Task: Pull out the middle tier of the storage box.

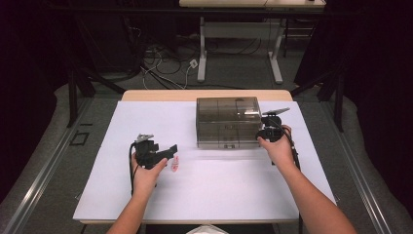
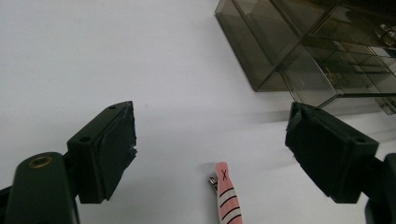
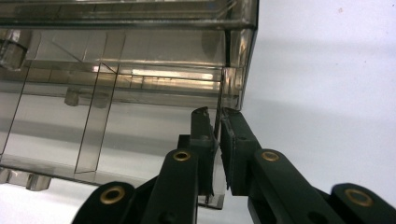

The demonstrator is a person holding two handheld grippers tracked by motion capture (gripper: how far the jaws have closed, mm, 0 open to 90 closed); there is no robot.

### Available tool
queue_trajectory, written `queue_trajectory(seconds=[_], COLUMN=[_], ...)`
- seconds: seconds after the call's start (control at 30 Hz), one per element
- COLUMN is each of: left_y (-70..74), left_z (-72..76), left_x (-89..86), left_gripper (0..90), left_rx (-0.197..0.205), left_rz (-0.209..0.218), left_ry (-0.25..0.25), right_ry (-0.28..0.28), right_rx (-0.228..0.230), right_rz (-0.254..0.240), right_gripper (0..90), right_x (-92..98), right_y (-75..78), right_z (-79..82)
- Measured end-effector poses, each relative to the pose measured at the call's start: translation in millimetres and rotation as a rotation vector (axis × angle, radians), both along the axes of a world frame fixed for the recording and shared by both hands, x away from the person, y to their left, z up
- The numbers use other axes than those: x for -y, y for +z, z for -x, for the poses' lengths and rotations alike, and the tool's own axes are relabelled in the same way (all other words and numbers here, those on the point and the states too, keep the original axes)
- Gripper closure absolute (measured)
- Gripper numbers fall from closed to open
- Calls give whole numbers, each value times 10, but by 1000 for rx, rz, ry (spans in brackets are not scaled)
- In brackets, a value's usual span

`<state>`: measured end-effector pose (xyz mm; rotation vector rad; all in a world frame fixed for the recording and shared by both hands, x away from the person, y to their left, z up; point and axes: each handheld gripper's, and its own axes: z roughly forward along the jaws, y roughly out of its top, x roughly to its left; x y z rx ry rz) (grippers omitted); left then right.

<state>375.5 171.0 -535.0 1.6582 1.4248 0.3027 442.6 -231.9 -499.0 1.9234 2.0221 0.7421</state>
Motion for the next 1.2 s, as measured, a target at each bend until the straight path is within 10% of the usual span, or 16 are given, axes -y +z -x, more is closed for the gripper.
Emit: queue_trajectory(seconds=[1.2], left_y=[-2], left_z=[1], left_x=[1], left_gripper=[165], left_rx=[-1], left_rz=[1], left_ry=[0], right_ry=[15], right_rx=[2], right_rz=[11], right_gripper=[844], right_x=[5], right_y=[-44], right_z=[126])
